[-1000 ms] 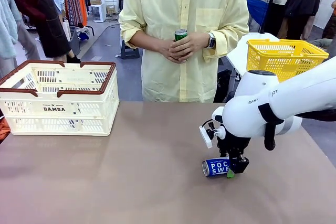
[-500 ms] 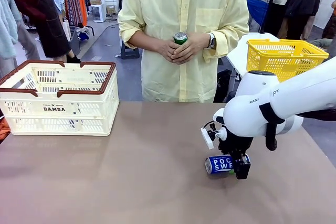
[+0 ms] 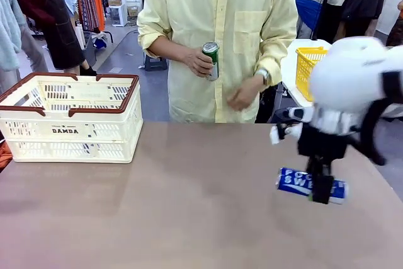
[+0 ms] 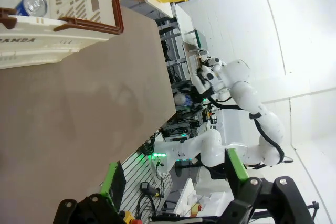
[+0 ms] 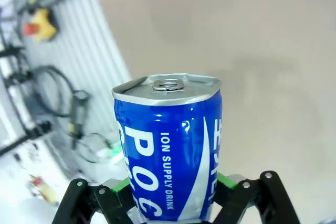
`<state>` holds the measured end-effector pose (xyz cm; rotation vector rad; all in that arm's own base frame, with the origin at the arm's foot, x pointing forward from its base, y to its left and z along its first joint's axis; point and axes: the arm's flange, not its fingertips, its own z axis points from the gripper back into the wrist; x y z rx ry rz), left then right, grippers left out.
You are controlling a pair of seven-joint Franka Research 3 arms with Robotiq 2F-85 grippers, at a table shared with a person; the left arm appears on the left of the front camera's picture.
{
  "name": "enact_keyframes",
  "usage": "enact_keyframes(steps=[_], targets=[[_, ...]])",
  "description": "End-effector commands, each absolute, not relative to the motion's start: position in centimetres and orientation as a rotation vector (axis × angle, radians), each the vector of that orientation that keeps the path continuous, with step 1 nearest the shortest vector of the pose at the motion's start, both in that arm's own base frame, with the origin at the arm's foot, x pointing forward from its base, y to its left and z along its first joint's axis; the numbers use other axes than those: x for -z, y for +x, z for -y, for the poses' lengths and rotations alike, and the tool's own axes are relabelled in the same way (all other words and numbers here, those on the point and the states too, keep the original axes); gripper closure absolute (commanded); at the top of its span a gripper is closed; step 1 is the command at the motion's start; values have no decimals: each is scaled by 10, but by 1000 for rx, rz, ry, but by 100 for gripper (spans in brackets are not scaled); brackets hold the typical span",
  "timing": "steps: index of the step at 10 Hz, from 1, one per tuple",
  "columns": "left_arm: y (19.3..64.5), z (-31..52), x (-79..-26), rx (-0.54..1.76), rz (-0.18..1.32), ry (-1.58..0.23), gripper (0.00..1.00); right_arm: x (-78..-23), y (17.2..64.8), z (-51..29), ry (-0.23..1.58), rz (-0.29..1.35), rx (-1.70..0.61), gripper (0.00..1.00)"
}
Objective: Place the drinks into the Shopping basket.
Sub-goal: Pick up one drink and place it into the Shopping basket.
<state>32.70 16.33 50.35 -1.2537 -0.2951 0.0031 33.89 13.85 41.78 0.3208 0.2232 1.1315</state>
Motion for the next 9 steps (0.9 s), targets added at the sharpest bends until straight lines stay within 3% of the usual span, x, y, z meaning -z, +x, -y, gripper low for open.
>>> enact_keyframes(steps=[1,2,4,6,9], targets=[[324,-164,-505,-4,289,-1252,0,-445,318,-131,352,-161,-953,100],[324,-164,-505,-4,289,-1252,0,-437,324,-124,335,-127,-999,100],[324,-164,-505,-4,289,-1252,0,-441,325,-130,340,-214,-1035,100],[327,-163,-504,-3,296,-1254,0,-451,322,-140,395,-147,-866,100],[296,-301,-561,-73,399,-1045,0,-451,338,-250,435,-129,-700,100]])
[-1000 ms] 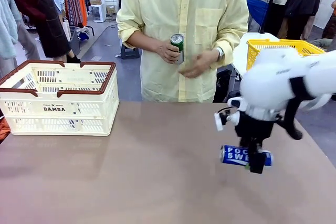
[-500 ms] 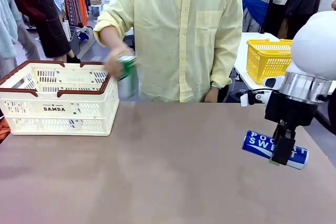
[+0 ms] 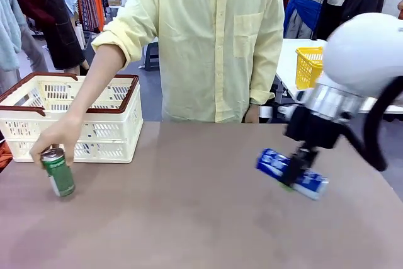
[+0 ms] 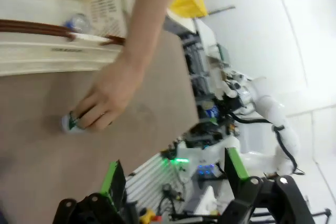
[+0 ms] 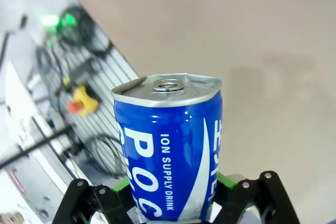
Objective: Place the drinks into the Shopping basket.
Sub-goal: Pick up one drink and place it into the Shopping basket.
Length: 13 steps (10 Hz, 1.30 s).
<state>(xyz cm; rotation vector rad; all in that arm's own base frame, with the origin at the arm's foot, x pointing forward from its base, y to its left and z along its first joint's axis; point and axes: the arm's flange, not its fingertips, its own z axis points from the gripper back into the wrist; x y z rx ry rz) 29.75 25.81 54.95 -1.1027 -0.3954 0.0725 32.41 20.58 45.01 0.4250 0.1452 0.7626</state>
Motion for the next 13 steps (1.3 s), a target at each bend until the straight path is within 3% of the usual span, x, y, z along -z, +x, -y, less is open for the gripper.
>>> enact_keyframes(steps=[1,4,6,10,11,12,13], targets=[[280,-338,-565,-70,352,-964,0,-447,342,-286,420,-139,-585,100],[243,-407,-570,-82,312,-829,0,-416,372,-391,378,-99,-146,100],[240,-406,-562,-96,337,-881,0,-386,384,-433,287,-53,-31,100],[256,-374,-543,-78,346,-1010,0,-389,372,-408,385,-69,-106,100],[263,-358,-540,-82,409,-1040,0,-368,378,-421,343,-62,-68,100],[271,-328,-532,-81,429,-1190,0,-357,386,-423,289,-53,17,100],[278,-300,-519,-59,376,-1228,0,-342,394,-430,286,-64,61,100]])
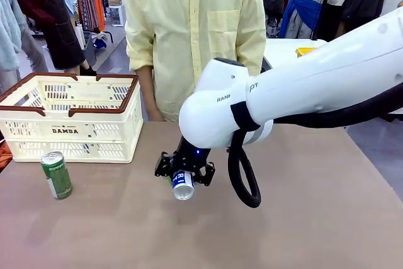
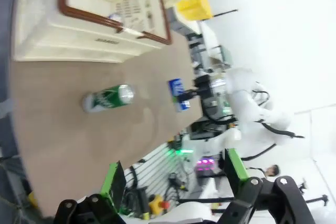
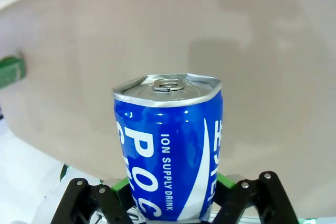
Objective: Place the drinks into the Shopping basket.
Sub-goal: Pick up one drink and place it into the Shopping basket.
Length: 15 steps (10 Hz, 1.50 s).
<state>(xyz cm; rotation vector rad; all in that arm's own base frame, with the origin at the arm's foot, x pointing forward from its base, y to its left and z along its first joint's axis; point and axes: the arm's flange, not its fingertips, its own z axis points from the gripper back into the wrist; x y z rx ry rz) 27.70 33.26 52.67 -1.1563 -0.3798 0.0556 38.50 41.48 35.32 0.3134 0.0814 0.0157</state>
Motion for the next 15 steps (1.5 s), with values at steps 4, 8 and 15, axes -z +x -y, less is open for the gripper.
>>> enact_keyframes(steps=[4,8,15], targets=[[292,-279,-500,-43,300,-1251,0,-307,406,-451,248,-49,97,100],[292,-279,-500,-43,300,-1251,0,-300,410,-458,178,-65,70,0],[292,-279,-500,-43,300,-1251,0,-302,411,-459,157,-57,59,0]])
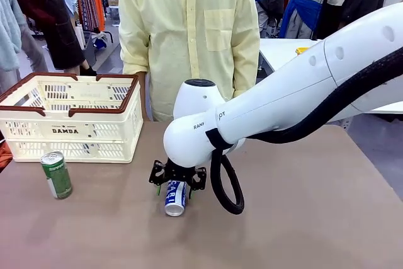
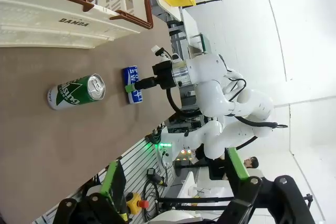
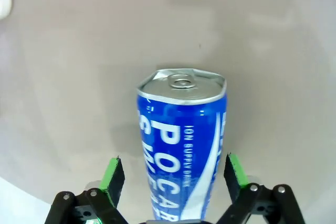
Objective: Place the drinks into the Shopping basket.
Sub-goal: Pick up one drink and place it into the Shopping basket.
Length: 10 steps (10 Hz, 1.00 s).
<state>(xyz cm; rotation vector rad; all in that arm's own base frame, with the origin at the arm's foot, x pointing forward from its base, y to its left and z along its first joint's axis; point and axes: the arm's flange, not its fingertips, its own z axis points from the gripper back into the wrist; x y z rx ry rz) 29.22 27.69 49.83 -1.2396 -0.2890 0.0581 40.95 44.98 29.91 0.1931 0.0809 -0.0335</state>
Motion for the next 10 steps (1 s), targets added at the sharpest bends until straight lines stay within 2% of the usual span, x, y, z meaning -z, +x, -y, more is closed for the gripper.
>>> enact_keyframes(steps=[1,5,7,9,10], targets=[[292,-279,-500,-43,300,-1251,0,-309,411,-455,167,-47,56,0],[292,-279,-500,-43,300,-1251,0,-382,401,-385,215,4,30,0],[292,-279,-500,-43,300,-1251,0,-433,383,-290,316,-21,40,0],[292,-279,-500,-43,300,-1251,0,-463,373,-174,620,-187,49,0],[292,-279,-500,-43,300,-1251,0,-467,368,-119,841,-242,57,0]])
